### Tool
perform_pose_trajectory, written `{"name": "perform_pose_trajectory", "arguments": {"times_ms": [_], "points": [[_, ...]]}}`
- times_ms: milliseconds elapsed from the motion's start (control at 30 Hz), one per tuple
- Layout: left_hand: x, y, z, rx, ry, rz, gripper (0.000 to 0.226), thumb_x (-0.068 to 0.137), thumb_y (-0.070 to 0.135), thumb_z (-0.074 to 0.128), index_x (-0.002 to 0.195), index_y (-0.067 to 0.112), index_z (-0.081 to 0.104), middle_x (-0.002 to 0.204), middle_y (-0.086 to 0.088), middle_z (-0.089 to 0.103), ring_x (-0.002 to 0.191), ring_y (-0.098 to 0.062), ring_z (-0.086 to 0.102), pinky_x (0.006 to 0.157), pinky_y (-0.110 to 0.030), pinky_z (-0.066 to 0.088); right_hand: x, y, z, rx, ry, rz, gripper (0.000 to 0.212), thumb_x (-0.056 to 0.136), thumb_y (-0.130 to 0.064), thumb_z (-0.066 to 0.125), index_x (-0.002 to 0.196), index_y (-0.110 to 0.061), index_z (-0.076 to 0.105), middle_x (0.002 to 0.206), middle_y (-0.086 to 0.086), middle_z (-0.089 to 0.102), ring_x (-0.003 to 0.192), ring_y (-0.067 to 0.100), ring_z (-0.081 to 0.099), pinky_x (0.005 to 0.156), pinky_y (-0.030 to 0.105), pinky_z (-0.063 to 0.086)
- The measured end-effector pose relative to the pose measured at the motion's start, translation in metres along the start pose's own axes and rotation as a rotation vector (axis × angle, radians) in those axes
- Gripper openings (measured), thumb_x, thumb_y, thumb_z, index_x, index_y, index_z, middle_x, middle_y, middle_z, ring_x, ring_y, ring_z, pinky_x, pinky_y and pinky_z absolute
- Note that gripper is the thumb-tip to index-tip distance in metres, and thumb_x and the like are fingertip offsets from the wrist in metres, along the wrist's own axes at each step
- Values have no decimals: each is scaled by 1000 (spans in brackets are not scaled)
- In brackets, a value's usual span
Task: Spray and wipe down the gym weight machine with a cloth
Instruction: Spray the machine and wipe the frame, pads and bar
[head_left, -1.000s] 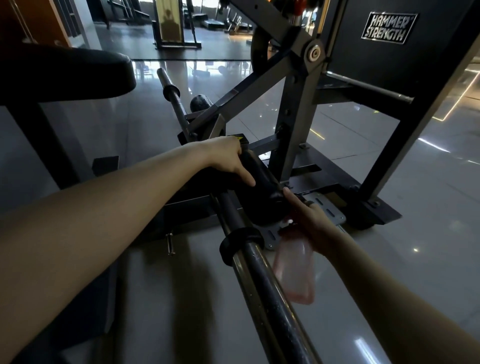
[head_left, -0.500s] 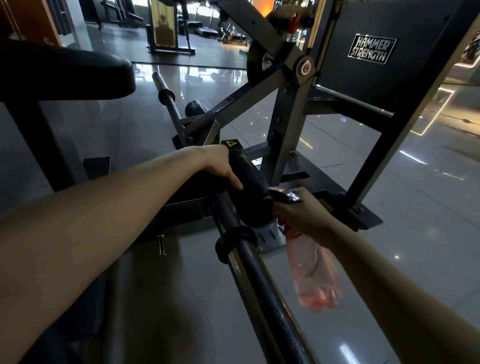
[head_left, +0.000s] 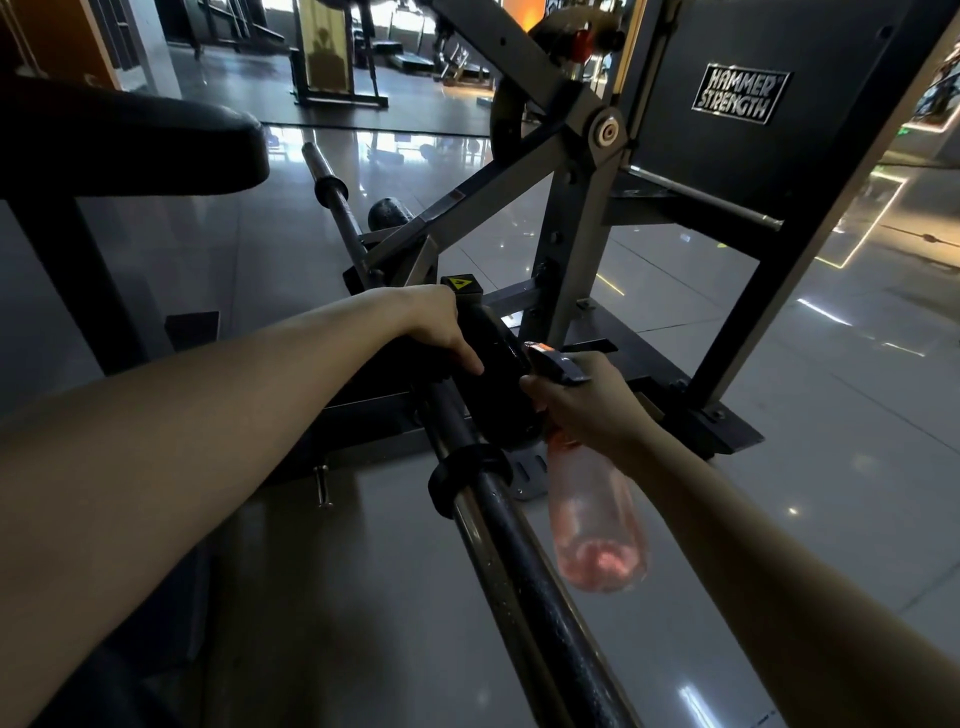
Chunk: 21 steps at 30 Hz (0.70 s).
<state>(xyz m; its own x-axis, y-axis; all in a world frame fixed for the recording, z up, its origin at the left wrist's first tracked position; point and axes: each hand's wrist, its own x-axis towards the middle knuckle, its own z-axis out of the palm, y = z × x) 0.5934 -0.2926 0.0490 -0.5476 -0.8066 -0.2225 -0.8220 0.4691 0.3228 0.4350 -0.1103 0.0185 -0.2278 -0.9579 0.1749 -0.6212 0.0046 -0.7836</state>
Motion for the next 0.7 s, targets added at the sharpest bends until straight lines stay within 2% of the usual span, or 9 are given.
{"name": "perform_pose_trajectory", "arguments": {"times_ms": [100,167,300,367,433,533,600,700], "points": [[0,-1,1,-10,-2,5,75,67,60,87,121,10,70,113,-4,71,99,-20,68,74,-26,53,2,-3,0,39,28,17,29,95,-21,63,81,5,62,79,28,66,64,35,60,61,45,48],[0,-2,0,-16,-5,11,71,68,59,86,118,10,71,110,-4,72,96,-19,68,71,-24,52,4,-2,-2,46,53,28,29,96,-21,63,84,5,63,78,27,66,64,27,59,62,39,46],[1,-2,0,-15,3,14,71,68,60,86,117,10,71,110,-3,71,96,-18,68,69,-25,51,9,6,-5,-29,44,75,21,94,-33,68,92,-12,68,82,4,71,75,20,69,68,36,56],[0,-1,0,-13,-4,11,67,67,60,87,112,11,73,107,-3,72,93,-18,68,70,-27,53,11,16,0,-94,42,123,34,87,-49,72,97,-16,68,87,1,72,80,20,71,72,39,60],[0,-1,0,-14,-9,11,60,67,59,87,103,13,74,100,-3,73,88,-17,69,69,-28,53,10,23,8,-130,30,159,59,75,-69,72,102,-18,65,91,1,72,82,19,71,75,44,61],[-2,-1,1,-12,1,16,60,67,59,87,103,14,74,100,-2,73,88,-16,69,73,-29,55,10,27,18,-115,68,224,99,41,-100,60,102,-22,59,93,-1,70,83,18,70,73,47,61],[-4,-1,1,-4,16,21,66,67,60,87,110,12,73,105,-2,72,92,-17,68,79,-31,56,17,37,20,-52,71,227,101,33,-102,59,98,-24,60,92,-2,70,83,18,71,72,47,62],[-5,-1,0,11,19,-6,66,67,59,88,108,11,69,104,-2,70,91,-18,68,76,-30,55,21,45,19,49,96,196,86,41,-92,72,90,-22,67,87,-1,74,80,16,73,73,46,62]]}}
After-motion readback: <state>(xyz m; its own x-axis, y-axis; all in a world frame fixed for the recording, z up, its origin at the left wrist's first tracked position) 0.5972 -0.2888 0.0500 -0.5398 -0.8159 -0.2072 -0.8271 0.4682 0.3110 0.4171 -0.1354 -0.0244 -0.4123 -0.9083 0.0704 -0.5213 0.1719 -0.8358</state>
